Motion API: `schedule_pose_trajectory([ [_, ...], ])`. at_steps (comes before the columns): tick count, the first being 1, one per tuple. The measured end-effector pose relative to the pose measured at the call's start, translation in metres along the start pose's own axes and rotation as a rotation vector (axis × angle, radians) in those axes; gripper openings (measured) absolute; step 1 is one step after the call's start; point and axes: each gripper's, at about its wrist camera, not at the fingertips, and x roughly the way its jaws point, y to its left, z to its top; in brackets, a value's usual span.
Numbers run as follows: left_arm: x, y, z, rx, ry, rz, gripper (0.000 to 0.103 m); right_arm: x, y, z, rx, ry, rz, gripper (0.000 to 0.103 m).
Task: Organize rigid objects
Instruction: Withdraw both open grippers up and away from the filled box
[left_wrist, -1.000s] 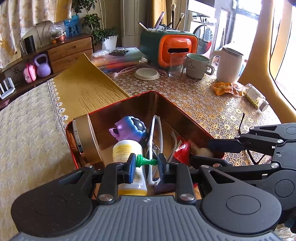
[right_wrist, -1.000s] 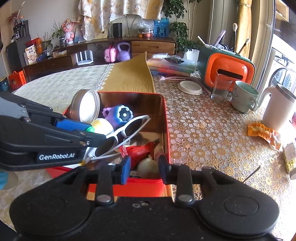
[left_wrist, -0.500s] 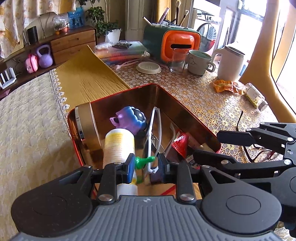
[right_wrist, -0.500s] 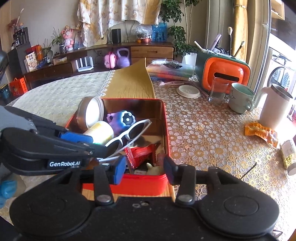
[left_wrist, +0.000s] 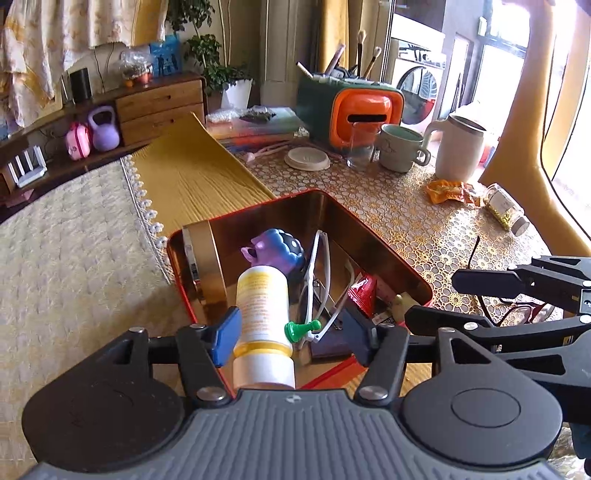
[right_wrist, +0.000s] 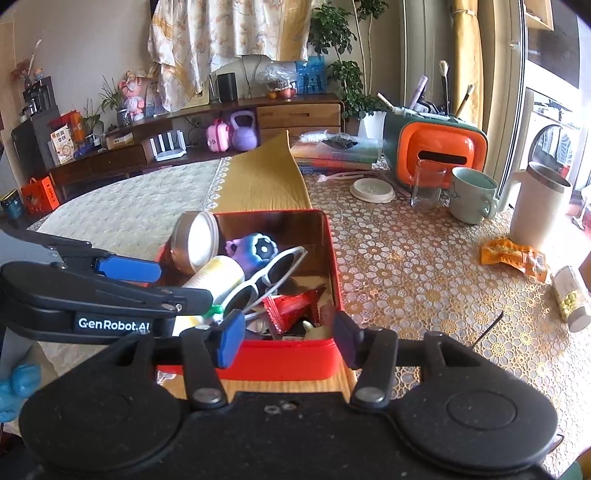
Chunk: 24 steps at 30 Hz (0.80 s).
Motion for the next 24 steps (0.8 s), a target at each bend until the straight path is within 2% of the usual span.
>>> schedule_pose_trajectory([
  [3,-0.011,0.002,-0.001,-0.004,-0.023,0.006,0.066,-0.009,0.003,0.001,0.002,-0.018,-0.002,0.063],
  [7,-0.028,0.004,-0.004,0.005,-0.054,0.019,0.074,-0.02,0.007,0.001,0.0,-0.028,0.019,0.065],
  [9,-0.036,0.005,-0.007,0.011,-0.075,0.03,0.076,-0.026,0.01,0.0,-0.009,-0.039,0.024,0.073],
  [12,-0.049,0.006,-0.011,0.018,-0.098,0.033,0.079,-0.035,0.015,-0.001,-0.008,-0.054,0.038,0.079],
  [18,-0.068,0.01,-0.019,0.014,-0.119,0.002,0.084,-0.053,0.017,-0.005,0.002,-0.105,0.058,0.097],
  [21,-0.075,0.012,-0.022,0.001,-0.129,-0.018,0.086,-0.062,0.016,-0.007,0.015,-0.132,0.073,0.103],
  [24,-0.08,0.014,-0.026,-0.013,-0.133,-0.028,0.087,-0.067,0.015,-0.008,0.032,-0.135,0.078,0.103],
])
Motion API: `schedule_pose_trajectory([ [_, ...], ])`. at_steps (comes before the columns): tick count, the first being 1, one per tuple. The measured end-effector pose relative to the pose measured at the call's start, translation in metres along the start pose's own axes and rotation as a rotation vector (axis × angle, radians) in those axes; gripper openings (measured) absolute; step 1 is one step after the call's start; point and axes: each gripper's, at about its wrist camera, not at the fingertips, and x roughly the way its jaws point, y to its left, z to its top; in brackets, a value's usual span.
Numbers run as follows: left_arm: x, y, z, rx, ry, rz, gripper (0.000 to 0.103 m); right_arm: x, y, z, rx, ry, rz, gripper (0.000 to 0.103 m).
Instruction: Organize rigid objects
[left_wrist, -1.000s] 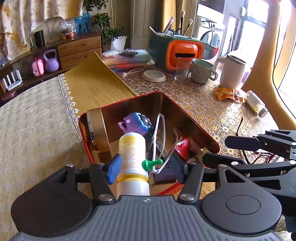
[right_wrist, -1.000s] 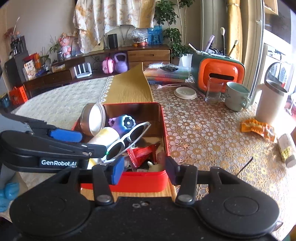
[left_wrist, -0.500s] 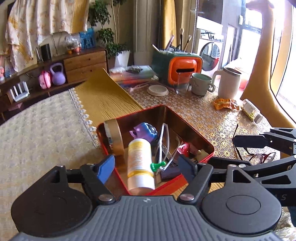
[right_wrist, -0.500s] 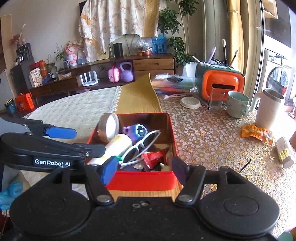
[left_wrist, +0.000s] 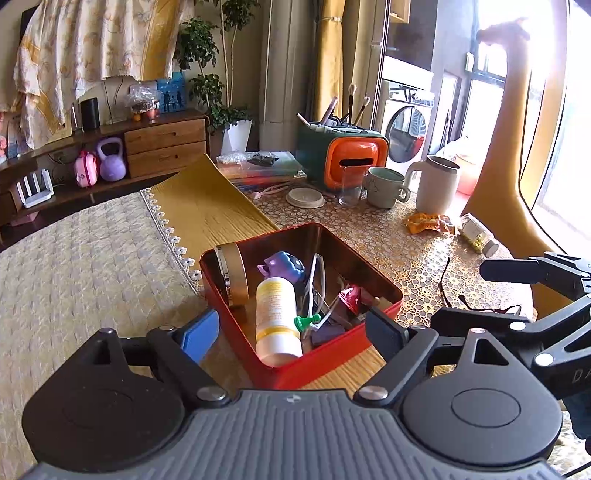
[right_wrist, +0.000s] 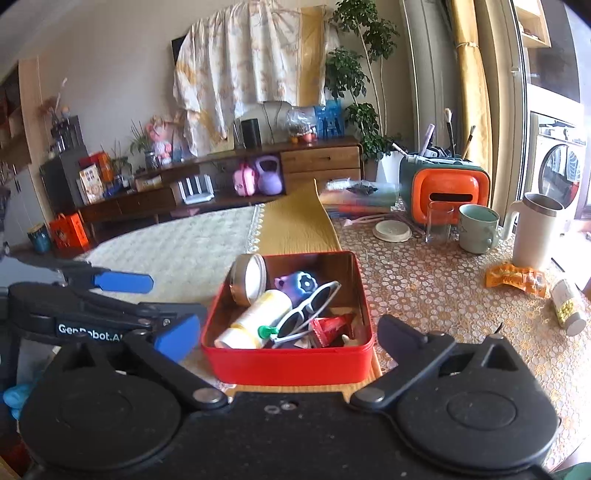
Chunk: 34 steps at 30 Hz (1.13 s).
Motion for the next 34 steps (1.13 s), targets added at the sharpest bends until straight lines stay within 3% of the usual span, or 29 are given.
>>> schedule_pose_trajectory([
  [5,-0.006,0.004,-0.005,-0.038,-0.004,-0.03,0.091,-0.007,0.002,-0.003,0.011,0.005,0.006,0.103],
  [7,-0.009,0.004,-0.006,-0.042,-0.013,-0.033,0.103,-0.01,0.004,-0.004,0.012,-0.002,0.005,0.103],
  [14,-0.017,-0.002,-0.009,-0.035,-0.031,-0.05,0.103,-0.019,0.005,-0.006,0.03,-0.02,-0.001,0.103],
  [34,-0.02,-0.007,-0.015,-0.006,-0.049,0.003,0.103,-0.018,0.002,-0.018,0.081,-0.001,0.014,0.103],
])
